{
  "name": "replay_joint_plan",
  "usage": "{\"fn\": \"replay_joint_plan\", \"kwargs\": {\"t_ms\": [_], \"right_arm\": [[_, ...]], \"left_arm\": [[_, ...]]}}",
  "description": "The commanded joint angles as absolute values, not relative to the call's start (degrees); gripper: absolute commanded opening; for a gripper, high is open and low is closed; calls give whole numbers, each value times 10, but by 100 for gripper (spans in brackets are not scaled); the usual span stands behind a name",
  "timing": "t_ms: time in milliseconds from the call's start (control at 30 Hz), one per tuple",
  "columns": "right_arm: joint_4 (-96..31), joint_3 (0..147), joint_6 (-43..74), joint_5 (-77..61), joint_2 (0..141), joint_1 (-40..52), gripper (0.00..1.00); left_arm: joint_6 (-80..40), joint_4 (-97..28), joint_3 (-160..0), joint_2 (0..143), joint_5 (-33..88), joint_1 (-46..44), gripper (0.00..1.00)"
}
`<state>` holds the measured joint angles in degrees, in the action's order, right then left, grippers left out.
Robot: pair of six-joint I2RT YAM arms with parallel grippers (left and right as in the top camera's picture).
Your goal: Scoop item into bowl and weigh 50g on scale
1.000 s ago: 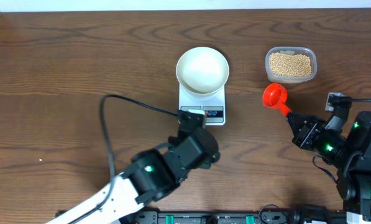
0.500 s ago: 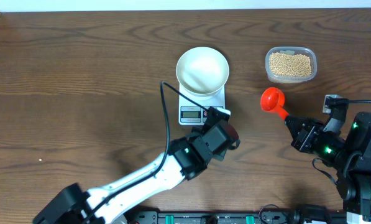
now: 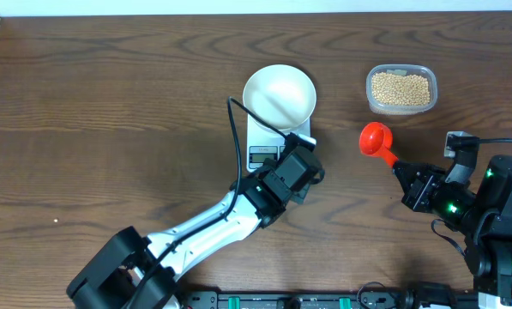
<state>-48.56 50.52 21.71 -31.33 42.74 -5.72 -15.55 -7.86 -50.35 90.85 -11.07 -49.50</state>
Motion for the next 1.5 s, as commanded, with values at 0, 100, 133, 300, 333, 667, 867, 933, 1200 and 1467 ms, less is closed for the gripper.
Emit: {"fn": "replay_joint_plan", "kwargs": {"t_ms": [0,100,133,300,333,667,867,933,1200,1467], "right_arm": [[-484,518,205,-318,426,-61,1],[-484,518,202,-318,426,-61,1],[-484,518,201,-318,426,-61,1],[-484,518,199,-317,426,-61,1],[-484,518,197,-317,426,-61,1],[-485,518,196,-316,426,-61,1],[-485,518,196,-316,426,-61,1],[-485,518,196,-316,426,-61,1],[-485,518,196,-316,426,-61,1],[-485,518,196,-316,426,-61,1]], "left_arm": [[-131,-62,-502,929,-112,-484,7],[-131,-47,-502,943,-112,-478,8],[-131,-43,-502,949,-112,-475,7],[-131,-13,-502,976,-112,-463,8],[-131,-8,-502,980,-112,-461,7],[-125,32,-502,1020,-132,-440,7],[-125,36,-502,1028,-175,-439,7],[-125,38,-502,1028,-175,-439,8],[-125,38,-502,1028,-175,-439,7],[-127,38,-502,1032,-172,-439,8]]}}
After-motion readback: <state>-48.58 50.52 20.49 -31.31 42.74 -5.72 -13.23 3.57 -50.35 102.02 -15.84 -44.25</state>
